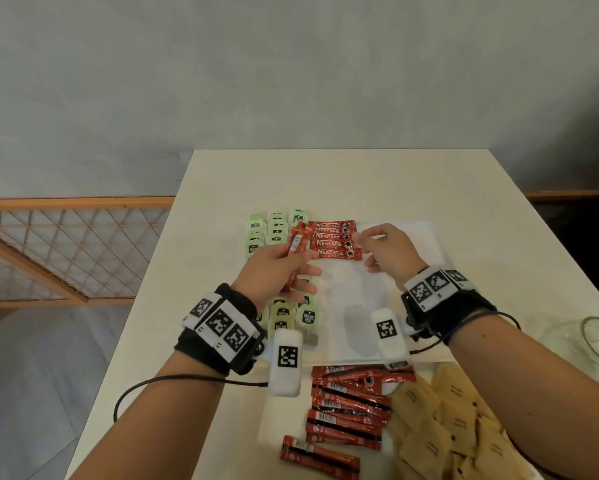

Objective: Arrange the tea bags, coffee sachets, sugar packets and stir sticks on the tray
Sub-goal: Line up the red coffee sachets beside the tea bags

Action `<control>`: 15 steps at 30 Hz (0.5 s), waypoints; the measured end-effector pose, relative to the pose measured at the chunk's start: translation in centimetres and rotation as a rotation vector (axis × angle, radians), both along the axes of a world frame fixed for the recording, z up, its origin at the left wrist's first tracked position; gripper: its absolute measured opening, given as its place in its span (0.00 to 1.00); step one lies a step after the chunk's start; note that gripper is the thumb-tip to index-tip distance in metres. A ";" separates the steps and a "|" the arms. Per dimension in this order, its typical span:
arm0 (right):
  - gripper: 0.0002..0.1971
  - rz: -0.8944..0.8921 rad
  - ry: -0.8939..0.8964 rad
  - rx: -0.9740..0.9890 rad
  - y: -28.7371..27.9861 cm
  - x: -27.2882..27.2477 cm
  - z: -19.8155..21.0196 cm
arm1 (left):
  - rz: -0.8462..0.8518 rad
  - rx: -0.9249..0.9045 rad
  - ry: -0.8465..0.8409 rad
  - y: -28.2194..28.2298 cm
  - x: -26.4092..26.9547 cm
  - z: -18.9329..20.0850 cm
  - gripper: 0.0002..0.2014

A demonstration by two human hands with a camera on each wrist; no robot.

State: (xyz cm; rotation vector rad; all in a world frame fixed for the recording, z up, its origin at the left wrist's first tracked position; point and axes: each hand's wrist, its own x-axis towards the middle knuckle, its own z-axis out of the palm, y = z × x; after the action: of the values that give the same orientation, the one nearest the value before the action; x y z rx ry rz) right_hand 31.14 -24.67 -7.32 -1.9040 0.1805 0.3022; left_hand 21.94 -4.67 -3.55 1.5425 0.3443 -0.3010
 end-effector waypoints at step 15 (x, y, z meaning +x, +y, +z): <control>0.09 0.278 0.117 0.241 -1.3 -7.4 5.5 | -0.365 0.530 -0.211 -3.5 -3.3 0.8 0.10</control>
State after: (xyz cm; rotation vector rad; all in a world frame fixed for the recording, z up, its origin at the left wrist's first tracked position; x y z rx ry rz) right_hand 23.70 -25.92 -1.79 -1.6714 -0.0435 0.5975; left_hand 18.65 -8.17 -2.79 2.1437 -0.0368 -0.3426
